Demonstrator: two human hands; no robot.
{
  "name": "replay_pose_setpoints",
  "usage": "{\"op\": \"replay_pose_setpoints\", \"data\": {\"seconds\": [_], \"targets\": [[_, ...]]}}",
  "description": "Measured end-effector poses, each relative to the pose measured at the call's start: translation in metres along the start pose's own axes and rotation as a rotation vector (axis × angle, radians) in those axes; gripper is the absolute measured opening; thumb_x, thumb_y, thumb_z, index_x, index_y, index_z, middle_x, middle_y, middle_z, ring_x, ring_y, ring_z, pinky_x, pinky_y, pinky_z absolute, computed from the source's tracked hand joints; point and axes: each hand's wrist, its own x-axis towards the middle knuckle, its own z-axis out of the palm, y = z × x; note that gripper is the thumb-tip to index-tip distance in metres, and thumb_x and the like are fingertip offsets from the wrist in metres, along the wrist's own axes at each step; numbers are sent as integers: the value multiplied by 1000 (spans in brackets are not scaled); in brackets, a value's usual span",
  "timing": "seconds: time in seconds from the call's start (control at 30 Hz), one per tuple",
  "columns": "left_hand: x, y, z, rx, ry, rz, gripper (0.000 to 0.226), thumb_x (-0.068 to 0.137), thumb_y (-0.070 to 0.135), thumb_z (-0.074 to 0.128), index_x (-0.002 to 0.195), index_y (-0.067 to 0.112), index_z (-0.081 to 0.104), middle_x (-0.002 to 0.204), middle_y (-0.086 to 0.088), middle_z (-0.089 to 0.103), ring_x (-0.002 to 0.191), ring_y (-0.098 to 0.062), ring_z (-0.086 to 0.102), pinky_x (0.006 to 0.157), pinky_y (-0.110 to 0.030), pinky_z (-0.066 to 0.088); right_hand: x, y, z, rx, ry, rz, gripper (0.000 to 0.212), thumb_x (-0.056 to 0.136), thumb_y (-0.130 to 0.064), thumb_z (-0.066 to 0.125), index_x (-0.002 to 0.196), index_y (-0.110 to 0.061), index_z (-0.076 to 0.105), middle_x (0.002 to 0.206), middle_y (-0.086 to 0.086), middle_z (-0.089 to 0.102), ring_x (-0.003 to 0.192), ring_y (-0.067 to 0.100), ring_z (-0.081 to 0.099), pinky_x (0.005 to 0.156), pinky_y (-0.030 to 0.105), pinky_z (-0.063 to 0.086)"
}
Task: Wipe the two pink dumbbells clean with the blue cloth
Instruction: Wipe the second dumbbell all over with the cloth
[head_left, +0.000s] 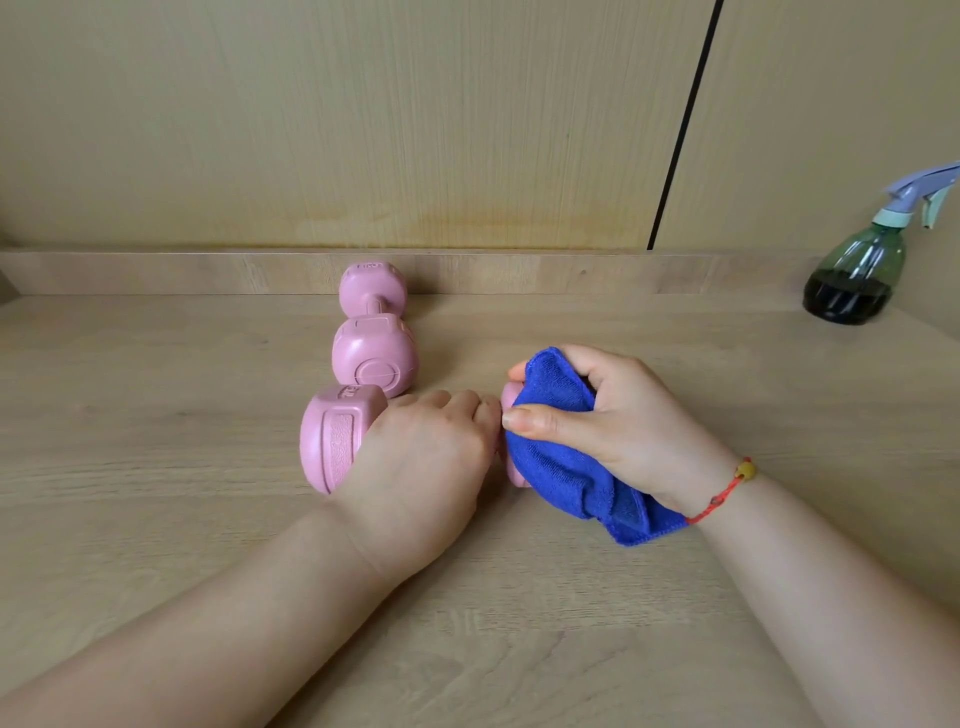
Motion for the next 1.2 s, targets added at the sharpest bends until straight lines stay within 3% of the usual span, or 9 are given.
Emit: {"op": "replay_pose_setpoints", "data": {"seconds": [0.07,0.13,0.23,0.47,0.7,0.8,0.97,1.07,1.2], "targets": [[1,-1,3,-10,29,-6,4,73,14,58,74,13,62,61,-3,54,50,-27,53,46,-29,30,0,4,-6,-66,1,21,48,72,-21,85,114,-22,62,106,-6,71,98,10,68,87,26,51],[1,-3,6,-29,23,-22,7,69,12,60,75,12,63,63,-3,55,53,-28,54,46,-31,36,1,8,-12,-85,-32,49,61,68,-18,88,122,-28,59,119,-10,65,108,1,62,92,20,47],[3,-8,9,-40,-11,-51,22,58,6,75,76,12,64,65,-4,55,54,-29,54,47,-31,36,1,14,-20,-43,-91,69,67,64,-19,83,126,-28,59,120,-10,64,113,2,60,96,23,48],[1,-7,7,-35,-36,-19,20,63,16,69,80,10,62,69,-5,56,58,-31,55,47,-35,41,6,21,-31,155,-143,122,53,74,-13,75,126,-19,63,123,3,68,108,10,63,97,26,50],[2,-10,6,-30,-38,3,14,67,13,65,81,10,63,68,-5,57,57,-30,56,48,-33,40,20,21,-13,184,212,202,47,75,-37,79,100,2,70,89,19,68,80,23,61,75,37,52],[2,-10,7,-62,-34,-16,13,69,14,59,81,12,63,68,-3,57,58,-30,56,47,-33,41,20,17,-11,201,170,231,54,69,-39,85,103,0,69,105,29,68,85,25,62,86,49,54],[2,-9,7,-75,-41,-39,17,64,9,70,80,11,64,66,-3,57,57,-29,56,46,-33,42,9,11,-11,182,-8,219,51,63,-31,80,111,-14,68,86,-4,70,80,9,65,74,28,52],[3,-10,8,-100,-28,-32,11,69,12,61,80,11,63,66,-3,56,57,-29,55,46,-34,43,9,10,-5,145,30,210,43,71,-25,82,110,-15,66,80,-8,66,75,9,64,71,27,52],[2,-10,10,-104,-25,-38,17,66,7,69,82,11,64,66,-3,56,57,-29,55,46,-35,43,16,5,7,104,179,175,26,77,-30,81,80,-12,62,67,-6,61,63,10,59,62,27,50]]}}
